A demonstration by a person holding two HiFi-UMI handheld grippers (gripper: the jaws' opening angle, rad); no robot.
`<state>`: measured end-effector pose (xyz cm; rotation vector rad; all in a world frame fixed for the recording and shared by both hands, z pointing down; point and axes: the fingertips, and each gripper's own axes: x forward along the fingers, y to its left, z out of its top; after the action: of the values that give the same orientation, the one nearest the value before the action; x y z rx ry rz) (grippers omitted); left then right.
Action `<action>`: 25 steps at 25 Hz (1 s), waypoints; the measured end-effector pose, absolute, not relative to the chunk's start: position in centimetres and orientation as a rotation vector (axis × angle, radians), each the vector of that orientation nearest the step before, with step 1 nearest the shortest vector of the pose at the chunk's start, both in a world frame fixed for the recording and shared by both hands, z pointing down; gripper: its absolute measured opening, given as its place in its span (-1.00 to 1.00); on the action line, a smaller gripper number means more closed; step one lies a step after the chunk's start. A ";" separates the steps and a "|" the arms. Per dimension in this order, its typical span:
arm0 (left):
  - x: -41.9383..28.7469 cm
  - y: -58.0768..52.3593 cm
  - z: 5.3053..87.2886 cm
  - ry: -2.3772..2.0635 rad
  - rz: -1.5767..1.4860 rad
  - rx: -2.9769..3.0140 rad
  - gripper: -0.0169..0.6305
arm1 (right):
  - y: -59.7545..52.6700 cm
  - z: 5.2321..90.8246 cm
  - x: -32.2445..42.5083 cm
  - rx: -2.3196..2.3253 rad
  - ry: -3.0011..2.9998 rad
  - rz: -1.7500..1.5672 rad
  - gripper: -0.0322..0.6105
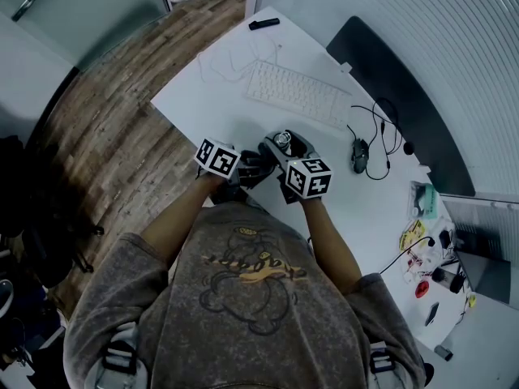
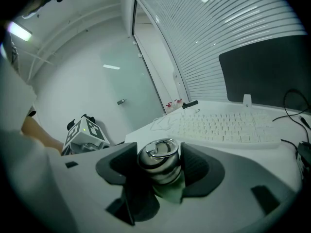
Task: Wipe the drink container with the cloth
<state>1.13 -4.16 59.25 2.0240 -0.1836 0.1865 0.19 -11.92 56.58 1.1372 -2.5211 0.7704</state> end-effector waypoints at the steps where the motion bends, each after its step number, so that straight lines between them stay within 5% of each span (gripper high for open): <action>1: 1.3 -4.1 59.4 -0.180 0.198 2.030 -0.72 | -11.9 56.6 0.2 1.134 -2.518 0.770 -0.06; 25: 4.4 -4.0 60.5 -0.108 0.260 2.078 -0.72 | -11.9 56.7 0.1 1.145 -2.478 0.735 -0.07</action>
<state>4.36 -3.99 60.53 2.0779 -0.1078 0.2598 0.05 -11.88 56.72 1.1447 -2.4783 0.7354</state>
